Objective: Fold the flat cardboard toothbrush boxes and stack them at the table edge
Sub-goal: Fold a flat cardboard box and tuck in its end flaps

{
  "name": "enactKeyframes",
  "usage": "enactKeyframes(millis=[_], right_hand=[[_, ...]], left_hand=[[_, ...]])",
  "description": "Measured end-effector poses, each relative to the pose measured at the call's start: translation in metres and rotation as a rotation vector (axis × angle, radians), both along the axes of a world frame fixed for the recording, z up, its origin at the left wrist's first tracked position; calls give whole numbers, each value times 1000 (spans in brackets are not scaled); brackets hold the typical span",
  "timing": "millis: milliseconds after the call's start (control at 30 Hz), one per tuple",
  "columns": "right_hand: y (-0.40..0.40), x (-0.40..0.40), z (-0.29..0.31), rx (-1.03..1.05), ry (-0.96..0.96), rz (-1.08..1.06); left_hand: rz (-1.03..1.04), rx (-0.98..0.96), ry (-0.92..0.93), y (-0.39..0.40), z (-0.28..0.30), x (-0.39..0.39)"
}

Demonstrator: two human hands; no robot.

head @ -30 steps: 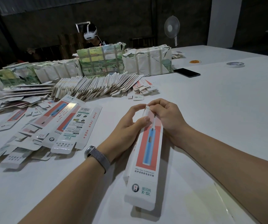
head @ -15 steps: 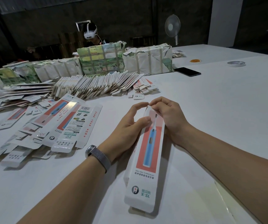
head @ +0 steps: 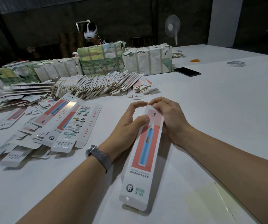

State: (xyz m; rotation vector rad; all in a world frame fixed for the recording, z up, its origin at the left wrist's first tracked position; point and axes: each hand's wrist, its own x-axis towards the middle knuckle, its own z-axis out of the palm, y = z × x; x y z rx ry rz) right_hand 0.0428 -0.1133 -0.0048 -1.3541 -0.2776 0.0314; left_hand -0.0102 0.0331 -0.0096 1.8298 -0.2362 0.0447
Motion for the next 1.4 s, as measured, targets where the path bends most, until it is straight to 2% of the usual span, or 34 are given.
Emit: enactKeyframes(millis=[667, 800, 967, 1100, 1400], right_hand=[[0, 0, -3, -31, -20, 49], [1, 1, -4, -3, 11, 64], [2, 0, -6, -69, -6, 104], [1, 1, -7, -107, -42, 115], [-3, 3, -6, -33, -5, 134]], left_hand=[[102, -122, -41, -2, -1, 3], [206, -192, -142, -4, -1, 4], [281, -194, -221, -5, -2, 4], [295, -197, -220, -4, -1, 4], [264, -195, -207, -3, -2, 4]])
